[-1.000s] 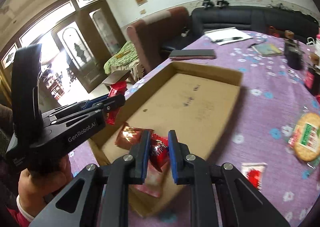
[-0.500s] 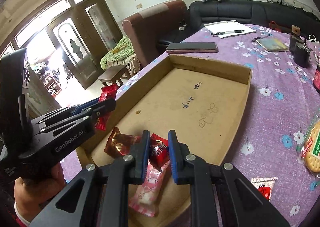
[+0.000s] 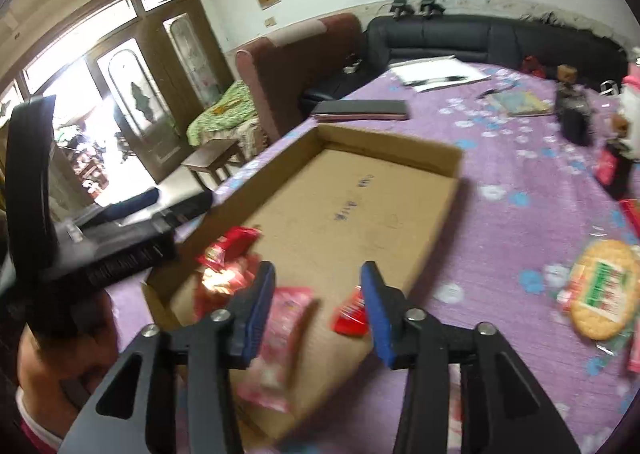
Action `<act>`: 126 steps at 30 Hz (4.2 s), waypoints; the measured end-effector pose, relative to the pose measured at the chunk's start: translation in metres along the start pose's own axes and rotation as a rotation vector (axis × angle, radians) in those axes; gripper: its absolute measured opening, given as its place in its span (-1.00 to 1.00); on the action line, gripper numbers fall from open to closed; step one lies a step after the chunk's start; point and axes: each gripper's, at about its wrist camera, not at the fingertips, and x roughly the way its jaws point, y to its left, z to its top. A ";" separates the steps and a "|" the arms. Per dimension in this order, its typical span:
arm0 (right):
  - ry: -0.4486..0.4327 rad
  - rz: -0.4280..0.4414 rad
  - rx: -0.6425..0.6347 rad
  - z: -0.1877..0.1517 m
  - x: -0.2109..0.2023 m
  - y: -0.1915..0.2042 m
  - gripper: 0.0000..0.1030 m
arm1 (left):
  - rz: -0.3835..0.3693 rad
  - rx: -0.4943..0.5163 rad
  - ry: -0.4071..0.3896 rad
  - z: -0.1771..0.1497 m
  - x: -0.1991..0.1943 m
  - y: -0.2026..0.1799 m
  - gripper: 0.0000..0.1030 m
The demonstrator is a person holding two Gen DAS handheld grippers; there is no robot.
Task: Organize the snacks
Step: 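Drop both red candies into the box by opening both tools, then grasp the white-and-red packet with the right tool while the left tool grasps the cracker pack, then place the cracker pack and white packet into the box, opening both tools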
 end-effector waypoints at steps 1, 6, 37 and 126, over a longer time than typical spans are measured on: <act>-0.006 -0.020 0.004 -0.006 -0.008 -0.007 0.02 | -0.006 -0.005 0.000 0.001 -0.001 0.001 0.64; 0.019 -0.170 0.074 -0.041 -0.034 -0.057 0.05 | -0.038 -0.029 0.002 0.002 -0.006 -0.006 0.74; -0.102 -0.357 0.394 -0.135 -0.185 -0.203 -0.40 | -0.274 0.402 0.086 -0.028 0.021 -0.295 0.94; -0.034 0.054 0.035 -0.002 -0.034 0.003 -0.39 | -0.158 -0.067 -0.057 -0.017 -0.038 -0.004 0.56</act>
